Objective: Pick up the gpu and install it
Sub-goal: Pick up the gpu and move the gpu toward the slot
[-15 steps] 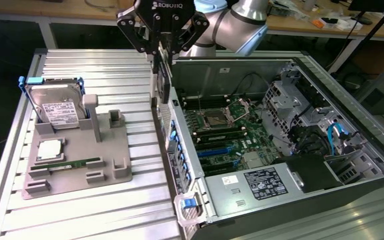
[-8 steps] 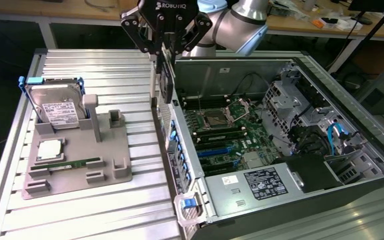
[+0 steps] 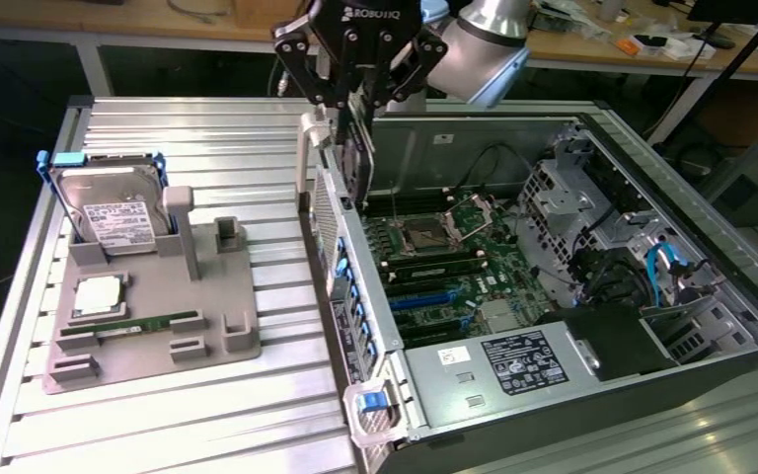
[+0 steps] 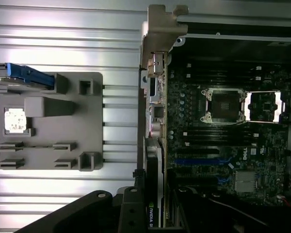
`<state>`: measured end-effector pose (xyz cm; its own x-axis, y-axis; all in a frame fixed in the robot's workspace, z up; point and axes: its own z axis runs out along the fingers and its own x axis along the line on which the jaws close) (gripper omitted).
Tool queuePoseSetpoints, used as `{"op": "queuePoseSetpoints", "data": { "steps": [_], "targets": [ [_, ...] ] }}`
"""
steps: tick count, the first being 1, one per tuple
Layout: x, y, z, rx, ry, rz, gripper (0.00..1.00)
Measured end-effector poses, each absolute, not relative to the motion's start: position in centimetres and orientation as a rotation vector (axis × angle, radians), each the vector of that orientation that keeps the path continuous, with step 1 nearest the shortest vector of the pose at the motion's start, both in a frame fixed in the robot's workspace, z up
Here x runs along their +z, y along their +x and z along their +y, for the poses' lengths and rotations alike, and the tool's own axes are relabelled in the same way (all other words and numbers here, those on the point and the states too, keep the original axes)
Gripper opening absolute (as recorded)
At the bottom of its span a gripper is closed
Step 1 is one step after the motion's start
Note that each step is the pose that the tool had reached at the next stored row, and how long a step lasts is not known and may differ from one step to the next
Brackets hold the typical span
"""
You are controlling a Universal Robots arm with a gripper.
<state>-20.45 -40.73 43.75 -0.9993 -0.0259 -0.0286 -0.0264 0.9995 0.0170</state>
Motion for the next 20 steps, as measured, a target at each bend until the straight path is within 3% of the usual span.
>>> {"op": "queuePoseSetpoints", "data": {
  "steps": [20],
  "targets": [
    [43.7, -11.5, -40.7, 0.028, -0.04, 3.113, 0.27]
  ]
}}
